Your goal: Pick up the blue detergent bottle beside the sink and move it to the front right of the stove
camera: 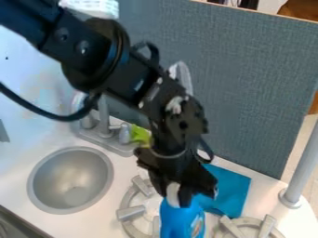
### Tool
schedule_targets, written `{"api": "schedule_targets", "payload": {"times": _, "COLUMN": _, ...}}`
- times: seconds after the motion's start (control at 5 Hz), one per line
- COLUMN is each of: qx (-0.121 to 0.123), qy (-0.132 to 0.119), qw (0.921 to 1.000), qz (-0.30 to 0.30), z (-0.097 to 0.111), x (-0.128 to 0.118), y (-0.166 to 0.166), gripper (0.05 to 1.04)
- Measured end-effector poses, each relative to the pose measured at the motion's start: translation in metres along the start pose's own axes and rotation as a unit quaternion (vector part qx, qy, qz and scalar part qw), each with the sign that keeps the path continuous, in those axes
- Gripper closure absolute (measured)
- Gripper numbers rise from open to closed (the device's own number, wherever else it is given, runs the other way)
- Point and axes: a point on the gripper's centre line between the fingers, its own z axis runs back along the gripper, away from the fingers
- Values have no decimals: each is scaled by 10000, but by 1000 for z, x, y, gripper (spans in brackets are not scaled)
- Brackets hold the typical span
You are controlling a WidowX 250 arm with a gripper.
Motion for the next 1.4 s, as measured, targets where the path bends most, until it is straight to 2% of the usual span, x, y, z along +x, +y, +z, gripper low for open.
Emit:
{"api": "schedule_targets", "payload": {"times": 0.2, "qx": -76, "qy": -137, "qw": 9999, "qz": 71, "z": -8, "x": -3, "y": -7, "gripper": 605}}
{"api": "schedule_targets", "payload": {"times": 0.6, "qx": 162, "qy": 86, "qw": 9998, "qz": 73, "z": -40, "x": -6, "y": -12, "gripper": 605}}
{"api": "schedule_targets", "payload": {"times": 0.8, "qx": 154, "qy": 116, "qw": 9998, "qz": 77, "z": -49, "x": -6, "y": -14, "gripper": 605}}
{"api": "schedule_targets", "payload": {"times": 1.2, "qx": 98, "qy": 81, "qw": 9999, "qz": 73, "z": -54, "x": 2, "y": -19, "gripper": 613}}
{"api": "schedule_targets", "payload": {"times": 1.4, "qx": 74, "qy": 21, "qw": 10000, "qz": 29, "z": -58, "x": 5, "y": -21, "gripper": 538}}
